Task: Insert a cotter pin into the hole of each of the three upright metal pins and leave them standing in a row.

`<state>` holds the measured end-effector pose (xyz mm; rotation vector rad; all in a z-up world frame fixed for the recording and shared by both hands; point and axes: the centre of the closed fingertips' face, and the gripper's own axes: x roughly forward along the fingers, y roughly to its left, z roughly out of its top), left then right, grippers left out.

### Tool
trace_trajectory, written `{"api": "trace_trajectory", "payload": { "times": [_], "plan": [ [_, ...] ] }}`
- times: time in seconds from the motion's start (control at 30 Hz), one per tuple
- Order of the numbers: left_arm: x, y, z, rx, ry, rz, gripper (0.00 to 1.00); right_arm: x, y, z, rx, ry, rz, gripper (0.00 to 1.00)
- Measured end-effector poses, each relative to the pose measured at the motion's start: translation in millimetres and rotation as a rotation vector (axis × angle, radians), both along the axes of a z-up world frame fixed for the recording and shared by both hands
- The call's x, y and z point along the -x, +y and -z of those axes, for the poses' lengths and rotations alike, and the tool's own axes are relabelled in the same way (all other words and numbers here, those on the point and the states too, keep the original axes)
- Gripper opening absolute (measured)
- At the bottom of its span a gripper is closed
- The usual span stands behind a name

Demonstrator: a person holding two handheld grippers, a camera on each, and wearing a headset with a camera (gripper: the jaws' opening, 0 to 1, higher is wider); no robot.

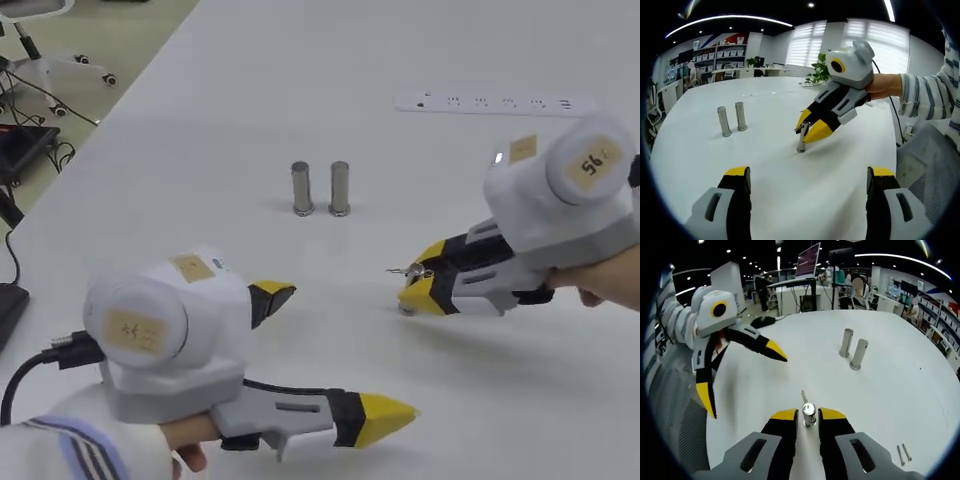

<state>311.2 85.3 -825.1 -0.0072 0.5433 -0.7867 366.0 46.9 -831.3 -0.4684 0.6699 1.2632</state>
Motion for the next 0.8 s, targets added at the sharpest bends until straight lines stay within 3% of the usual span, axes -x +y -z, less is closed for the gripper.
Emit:
{"api": "trace_trajectory", "payload": {
  "times": [0.13, 0.23, 0.37, 0.8],
  "plan": [
    [-2.3, 6.0, -2.0, 0.001, 0.001, -0.011, 0.97, 0.9, -5.6, -6.4, -0.022, -0.003, 0.035, 0.2],
    [-1.8, 8.6, -3.9, -0.004, 0.011, -0.012, 0.94, 0.5, -10.7, -13.8, -0.067, -0.019, 0.089, 0.26],
    [-2.2, 11.1, -9.8, -0.004, -0.001, -0.018, 0.95, 3.4, -21.4, -23.3, -0.105, -0.013, 0.173, 0.3],
    [9.7, 17.5, -8.3, -0.001, 0.042, 0.0, 0.96, 34.3, -51.4, -41.5, -0.193, 0.008, 0.3, 0.51]
  ]
}}
